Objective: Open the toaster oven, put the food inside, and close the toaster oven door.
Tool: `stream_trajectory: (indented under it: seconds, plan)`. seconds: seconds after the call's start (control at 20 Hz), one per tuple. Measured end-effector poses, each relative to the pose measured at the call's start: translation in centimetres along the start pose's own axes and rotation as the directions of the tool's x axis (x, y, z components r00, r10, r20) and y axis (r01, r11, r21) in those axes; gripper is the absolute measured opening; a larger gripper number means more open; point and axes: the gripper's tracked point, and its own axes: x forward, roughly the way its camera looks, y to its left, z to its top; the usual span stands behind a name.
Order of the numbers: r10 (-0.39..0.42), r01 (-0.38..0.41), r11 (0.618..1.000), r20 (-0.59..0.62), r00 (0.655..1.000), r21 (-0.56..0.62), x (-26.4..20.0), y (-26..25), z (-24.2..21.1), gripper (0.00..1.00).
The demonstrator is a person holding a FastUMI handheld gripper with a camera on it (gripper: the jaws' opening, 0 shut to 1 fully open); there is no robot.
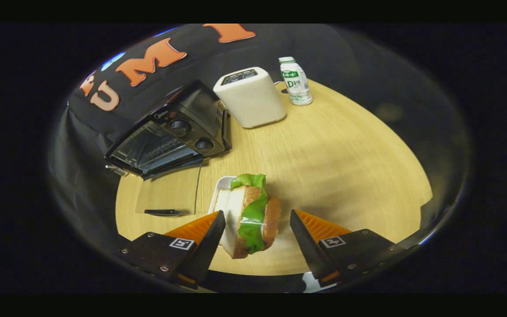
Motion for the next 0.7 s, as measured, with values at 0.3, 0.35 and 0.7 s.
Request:
stream_trajectory:
  seconds: [0.3, 0.35, 0.7]
  plan:
    - [0.104, -0.096, 0.982, -0.040, 0.994, 0.165, 0.2, 1.2, 0.2, 0.45]
    - [0.096, -0.088, 0.980, -0.038, 0.995, 0.180, -0.1, 0.8, 0.4, 0.42]
    - [0.128, -0.135, 0.965, 0.045, 0.991, 0.225, -3.5, 0.7, 3.5, 0.30]
